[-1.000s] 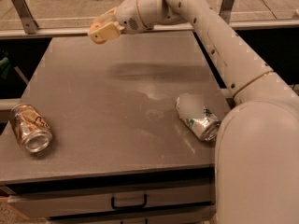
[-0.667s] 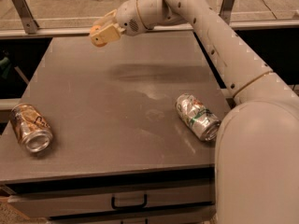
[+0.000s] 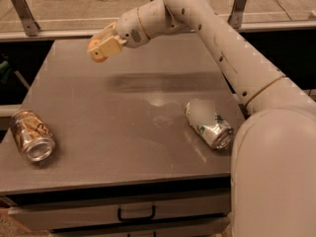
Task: Move orange near orange can
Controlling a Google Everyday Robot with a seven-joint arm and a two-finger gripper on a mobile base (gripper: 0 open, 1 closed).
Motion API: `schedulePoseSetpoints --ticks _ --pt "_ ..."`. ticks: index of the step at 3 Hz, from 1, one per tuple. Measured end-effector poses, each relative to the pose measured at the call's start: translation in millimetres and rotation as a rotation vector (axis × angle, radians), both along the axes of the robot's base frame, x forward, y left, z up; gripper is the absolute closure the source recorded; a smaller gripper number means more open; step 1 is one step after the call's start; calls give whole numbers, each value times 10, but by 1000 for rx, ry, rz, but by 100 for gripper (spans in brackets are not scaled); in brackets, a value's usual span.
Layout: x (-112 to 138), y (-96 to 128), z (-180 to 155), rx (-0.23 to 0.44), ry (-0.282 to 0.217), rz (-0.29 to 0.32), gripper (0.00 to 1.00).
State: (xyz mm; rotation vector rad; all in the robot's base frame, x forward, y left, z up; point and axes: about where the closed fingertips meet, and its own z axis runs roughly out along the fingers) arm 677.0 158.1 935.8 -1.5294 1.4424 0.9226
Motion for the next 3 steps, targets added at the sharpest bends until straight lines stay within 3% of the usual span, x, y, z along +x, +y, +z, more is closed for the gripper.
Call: schedulePoseSetpoints --ticks 2,3 --pt "-729 189 -515 -35 141 66 100" --pt "-967 304 -664 -45 190 96 100"
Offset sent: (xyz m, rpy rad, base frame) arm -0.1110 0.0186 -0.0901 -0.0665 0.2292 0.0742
